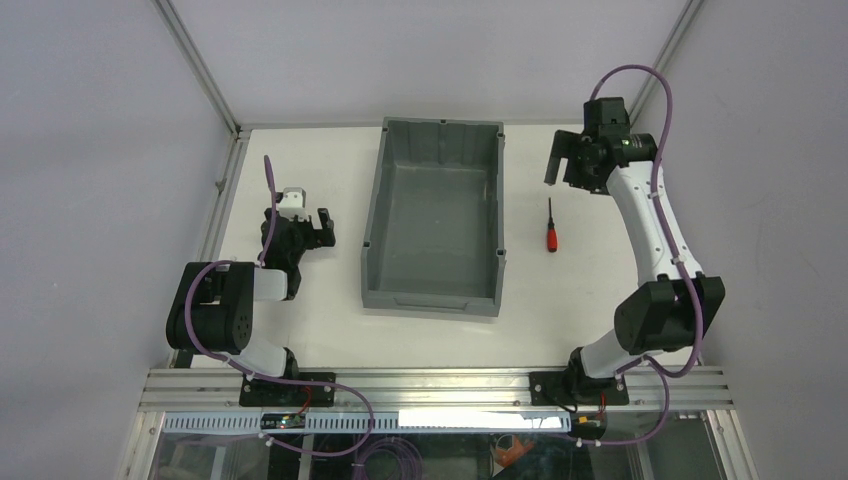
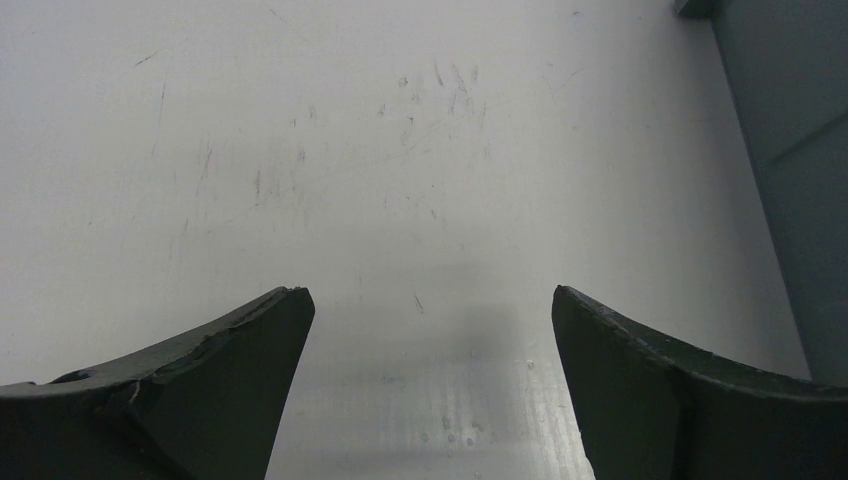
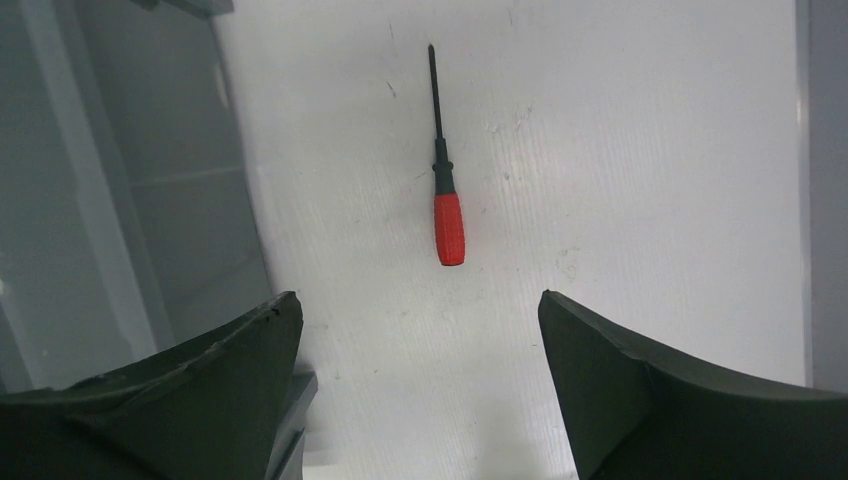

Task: Put the screwdriver in the bin
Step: Pick up the screwdriver from the center of the board.

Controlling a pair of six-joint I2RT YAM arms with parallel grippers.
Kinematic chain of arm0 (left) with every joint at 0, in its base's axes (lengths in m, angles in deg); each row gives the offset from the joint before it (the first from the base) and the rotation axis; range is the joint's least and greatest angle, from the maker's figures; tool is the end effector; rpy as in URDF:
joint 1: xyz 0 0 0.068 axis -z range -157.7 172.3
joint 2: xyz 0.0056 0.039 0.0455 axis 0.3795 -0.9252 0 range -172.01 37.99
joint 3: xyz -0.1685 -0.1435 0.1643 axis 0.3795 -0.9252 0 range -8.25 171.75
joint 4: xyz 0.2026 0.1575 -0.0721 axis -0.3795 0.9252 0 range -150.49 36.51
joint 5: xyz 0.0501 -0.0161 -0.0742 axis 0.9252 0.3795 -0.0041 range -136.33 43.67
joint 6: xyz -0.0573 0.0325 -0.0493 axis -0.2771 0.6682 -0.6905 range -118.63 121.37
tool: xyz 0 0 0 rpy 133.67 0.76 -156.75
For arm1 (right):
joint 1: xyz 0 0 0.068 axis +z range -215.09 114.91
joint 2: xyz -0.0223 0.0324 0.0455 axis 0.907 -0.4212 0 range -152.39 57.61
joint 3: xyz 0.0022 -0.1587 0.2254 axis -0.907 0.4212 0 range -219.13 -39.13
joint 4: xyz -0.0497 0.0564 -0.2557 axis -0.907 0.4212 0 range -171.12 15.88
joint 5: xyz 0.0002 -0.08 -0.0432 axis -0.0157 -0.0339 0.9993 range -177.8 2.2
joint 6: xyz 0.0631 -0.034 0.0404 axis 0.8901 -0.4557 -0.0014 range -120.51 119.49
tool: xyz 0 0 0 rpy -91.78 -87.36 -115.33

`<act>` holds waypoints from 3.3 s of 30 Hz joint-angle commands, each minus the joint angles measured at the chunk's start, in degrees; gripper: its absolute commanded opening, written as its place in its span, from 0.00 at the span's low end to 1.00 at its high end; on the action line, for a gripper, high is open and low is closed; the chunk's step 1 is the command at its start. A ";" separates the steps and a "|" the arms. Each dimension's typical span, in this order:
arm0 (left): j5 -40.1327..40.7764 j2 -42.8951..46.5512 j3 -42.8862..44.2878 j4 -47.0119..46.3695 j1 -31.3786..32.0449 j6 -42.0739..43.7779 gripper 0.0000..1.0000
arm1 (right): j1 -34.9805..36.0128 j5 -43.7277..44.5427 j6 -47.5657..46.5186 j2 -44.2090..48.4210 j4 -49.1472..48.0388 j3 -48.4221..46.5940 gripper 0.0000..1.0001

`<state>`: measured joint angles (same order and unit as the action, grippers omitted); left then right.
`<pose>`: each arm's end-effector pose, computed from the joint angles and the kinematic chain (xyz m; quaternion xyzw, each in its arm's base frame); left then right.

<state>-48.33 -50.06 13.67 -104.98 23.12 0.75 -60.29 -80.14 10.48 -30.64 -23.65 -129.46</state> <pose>0.3025 -0.0068 0.1219 0.0112 0.8271 -0.0215 0.5615 0.3418 0.0191 0.3300 0.0712 0.9502 -0.0224 0.3027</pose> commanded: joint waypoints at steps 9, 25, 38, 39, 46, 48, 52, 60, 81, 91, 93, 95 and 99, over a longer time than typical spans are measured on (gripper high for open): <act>-1.20 1.74 -0.20 -1.92 0.59 -0.52 0.99 | -1.88 -3.01 2.39 -7.58 -9.10 9.75 0.85; -1.22 1.77 -0.20 -1.92 0.56 -0.52 0.99 | -2.10 -2.15 2.86 -16.50 -14.98 14.51 0.72; -1.22 1.74 -0.20 -1.94 0.59 -0.52 0.99 | -2.20 -1.18 2.74 -19.89 -16.76 16.11 0.60; -1.25 1.74 -0.20 -1.92 0.58 -0.52 0.99 | -2.23 -1.09 2.65 -20.06 -16.84 16.14 0.58; -1.19 1.73 -0.20 -1.92 0.59 -0.52 0.99 | -2.22 -1.11 2.60 -20.86 -17.18 16.41 0.45; -1.25 1.78 -0.20 -1.92 0.59 -0.52 0.99 | -2.23 -1.01 2.50 -20.98 -17.13 16.41 0.39; -1.24 1.71 -0.20 -1.92 0.59 -0.52 0.99 | -2.19 -0.91 2.46 -21.09 -16.97 16.33 0.28; -1.25 1.72 -0.20 -1.92 0.59 -0.52 0.99 | -2.29 -1.63 2.13 -18.37 -14.54 14.79 0.00; -1.20 1.74 -0.20 -1.94 0.59 -0.52 0.99 | -7.74 -25.27 4.64 -2.20 -12.45 10.32 0.00; -1.20 1.74 -0.20 -1.89 0.58 -0.52 0.99 | -8.13 -38.94 8.17 3.05 -16.05 10.33 0.00; -1.20 1.75 -0.20 -1.89 0.53 -0.52 0.99 | -8.05 -42.30 10.21 3.99 -17.50 10.44 0.00; -1.29 1.74 -0.20 -1.87 0.58 -0.52 0.99 | -7.97 -44.66 12.47 4.83 -18.99 10.51 0.00; -1.31 1.74 -0.20 -1.85 0.56 -0.52 0.99 | -6.64 -47.51 15.67 6.14 -20.73 9.63 0.00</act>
<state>-48.33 -50.06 13.67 -104.98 23.12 0.75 -68.10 -120.70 21.12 -28.08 -39.84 -117.02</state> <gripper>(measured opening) 0.992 0.283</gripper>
